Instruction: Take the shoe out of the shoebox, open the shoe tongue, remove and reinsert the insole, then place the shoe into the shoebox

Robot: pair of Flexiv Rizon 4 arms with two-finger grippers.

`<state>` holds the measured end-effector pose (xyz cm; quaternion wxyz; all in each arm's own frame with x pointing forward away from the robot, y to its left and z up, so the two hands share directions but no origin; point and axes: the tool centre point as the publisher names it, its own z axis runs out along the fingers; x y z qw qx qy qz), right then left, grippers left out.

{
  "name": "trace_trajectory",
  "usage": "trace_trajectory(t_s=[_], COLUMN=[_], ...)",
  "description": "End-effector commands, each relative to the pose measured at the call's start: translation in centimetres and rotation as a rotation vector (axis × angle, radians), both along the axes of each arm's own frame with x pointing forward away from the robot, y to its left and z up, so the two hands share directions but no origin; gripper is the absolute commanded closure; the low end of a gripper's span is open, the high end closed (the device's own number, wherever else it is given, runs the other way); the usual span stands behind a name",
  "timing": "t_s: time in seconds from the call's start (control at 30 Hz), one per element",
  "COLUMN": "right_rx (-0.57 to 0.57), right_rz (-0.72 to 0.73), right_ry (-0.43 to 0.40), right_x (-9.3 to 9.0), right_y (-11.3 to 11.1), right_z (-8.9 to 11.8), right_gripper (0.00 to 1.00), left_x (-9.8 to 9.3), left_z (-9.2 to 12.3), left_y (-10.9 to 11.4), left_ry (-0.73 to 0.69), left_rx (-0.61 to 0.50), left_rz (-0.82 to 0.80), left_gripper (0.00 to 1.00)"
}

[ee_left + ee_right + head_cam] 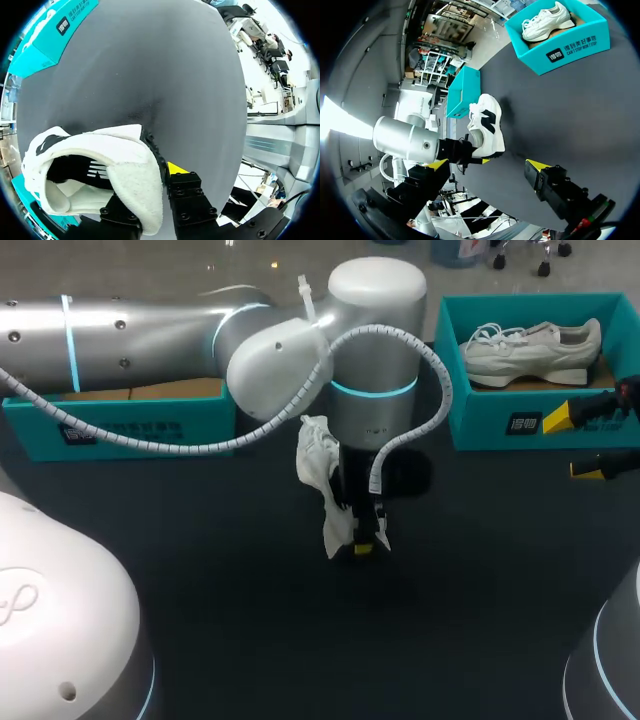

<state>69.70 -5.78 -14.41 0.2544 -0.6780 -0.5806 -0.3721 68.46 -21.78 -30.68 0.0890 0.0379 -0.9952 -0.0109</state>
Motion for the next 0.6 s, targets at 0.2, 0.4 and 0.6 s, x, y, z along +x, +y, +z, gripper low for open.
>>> trace_trajectory(t_s=[0.2, 0.4, 0.6], right_rx=[-0.002, -0.002, -0.002], right_rz=[-0.001, -0.001, -0.001], right_ry=[0.001, 0.001, 0.001], right_x=[0.0, 0.0, 0.0], right_y=[0.0, 0.0, 0.0], right_z=[-0.1, -0.1, -0.1], right_gripper=[0.00, 0.00, 0.00], left_x=[0.4, 0.4, 0.6], left_z=[8.6, 11.9, 13.0], left_y=[0.6, 0.4, 0.1], left_ry=[-0.054, -0.055, -0.075], left_rx=[0.007, 0.006, 0.011], left_rz=[-0.011, -0.017, 0.010], left_gripper=[1.00, 1.00, 1.00])
